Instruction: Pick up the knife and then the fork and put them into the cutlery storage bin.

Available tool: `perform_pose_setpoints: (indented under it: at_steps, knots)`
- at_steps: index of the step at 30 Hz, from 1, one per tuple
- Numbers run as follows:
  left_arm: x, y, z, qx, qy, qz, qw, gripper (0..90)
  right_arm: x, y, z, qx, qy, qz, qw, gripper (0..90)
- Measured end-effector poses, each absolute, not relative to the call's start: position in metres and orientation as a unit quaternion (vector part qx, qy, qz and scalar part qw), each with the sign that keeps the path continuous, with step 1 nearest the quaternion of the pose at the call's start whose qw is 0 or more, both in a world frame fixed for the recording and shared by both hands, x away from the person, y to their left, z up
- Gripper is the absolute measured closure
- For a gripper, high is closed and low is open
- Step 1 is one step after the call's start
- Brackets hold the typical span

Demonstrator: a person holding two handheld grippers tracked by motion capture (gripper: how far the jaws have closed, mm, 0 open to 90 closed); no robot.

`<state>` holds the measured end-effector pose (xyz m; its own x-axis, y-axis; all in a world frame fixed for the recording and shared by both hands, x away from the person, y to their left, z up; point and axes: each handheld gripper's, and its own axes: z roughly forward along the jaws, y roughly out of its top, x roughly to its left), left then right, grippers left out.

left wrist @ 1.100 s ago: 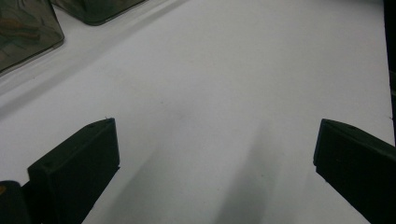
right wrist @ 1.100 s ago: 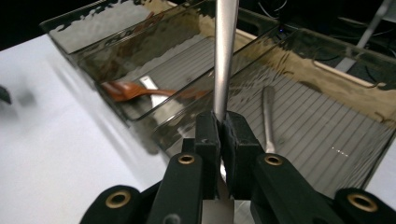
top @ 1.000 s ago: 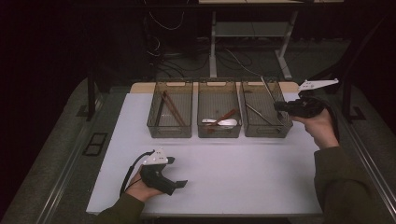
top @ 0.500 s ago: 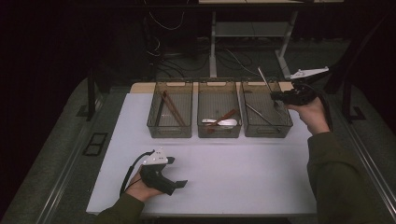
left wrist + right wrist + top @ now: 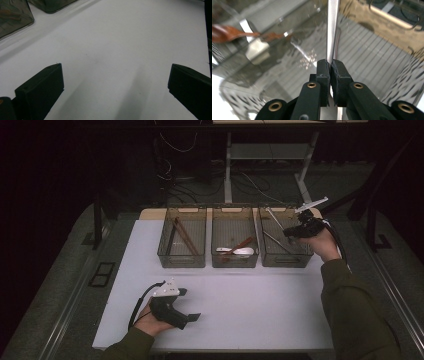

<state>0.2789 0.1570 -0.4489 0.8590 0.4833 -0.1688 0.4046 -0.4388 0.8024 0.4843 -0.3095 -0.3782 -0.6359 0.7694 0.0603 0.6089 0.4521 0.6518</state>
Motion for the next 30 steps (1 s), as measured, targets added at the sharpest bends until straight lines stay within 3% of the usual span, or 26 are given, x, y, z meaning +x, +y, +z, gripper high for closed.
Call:
perform_pose_setpoints:
  at_steps: [15,30]
  knots:
    - [0.279,0.157,-0.449,0.847,0.262,0.042,0.46,0.0,0.49,-0.304,-0.4,0.403,0.878,0.242,0.088,83.2]
    - [0.279,0.157,-0.449,0.845,0.265,0.042,0.462,0.0,0.481,-0.31,-0.385,0.417,0.843,0.333,0.073,49.3]
